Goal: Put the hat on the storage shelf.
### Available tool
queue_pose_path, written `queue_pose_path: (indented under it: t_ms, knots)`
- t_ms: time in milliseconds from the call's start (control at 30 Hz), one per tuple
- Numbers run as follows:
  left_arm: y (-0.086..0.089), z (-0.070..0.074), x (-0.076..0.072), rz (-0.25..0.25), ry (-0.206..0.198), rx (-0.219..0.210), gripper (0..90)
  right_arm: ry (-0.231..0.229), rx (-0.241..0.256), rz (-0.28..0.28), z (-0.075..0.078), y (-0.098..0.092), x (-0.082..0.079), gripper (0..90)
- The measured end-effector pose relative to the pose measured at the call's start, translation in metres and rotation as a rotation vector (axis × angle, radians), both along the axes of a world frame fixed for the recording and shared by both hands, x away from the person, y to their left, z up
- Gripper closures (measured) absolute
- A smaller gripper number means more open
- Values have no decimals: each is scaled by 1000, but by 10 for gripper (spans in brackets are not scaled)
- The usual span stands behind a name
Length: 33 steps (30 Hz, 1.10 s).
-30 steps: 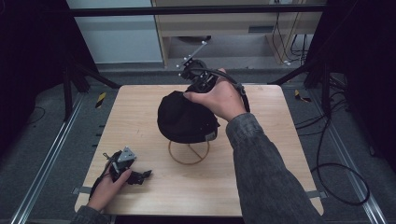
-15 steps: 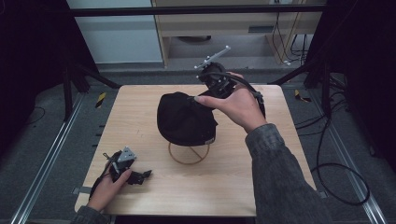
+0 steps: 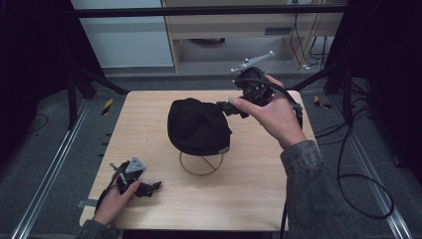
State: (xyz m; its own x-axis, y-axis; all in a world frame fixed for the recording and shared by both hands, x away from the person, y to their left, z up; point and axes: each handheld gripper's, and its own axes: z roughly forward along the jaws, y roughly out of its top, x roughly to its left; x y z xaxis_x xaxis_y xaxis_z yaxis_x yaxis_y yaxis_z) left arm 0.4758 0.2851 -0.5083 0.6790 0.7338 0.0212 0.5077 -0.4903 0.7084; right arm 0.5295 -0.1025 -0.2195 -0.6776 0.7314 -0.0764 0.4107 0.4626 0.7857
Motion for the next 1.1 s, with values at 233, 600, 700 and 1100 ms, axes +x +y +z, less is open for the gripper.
queue_pose_path:
  t_ms: [233, 600, 700, 1100]
  knots:
    - [0, 0, 0, 0, 0, 0, 0, -3, 3, -19, -6, -12, -4, 75]
    - [0, 0, 0, 0, 0, -1, 0, -28, 17, -27, -6, -24, -9, 64]
    - [0, 0, 0, 1, -2, -2, 0, -24, 9, -36, -7, -28, -12, 69]
    - [0, 0, -1, 3, -2, -2, 0, -40, 8, -77, -13, -44, -24, 91]
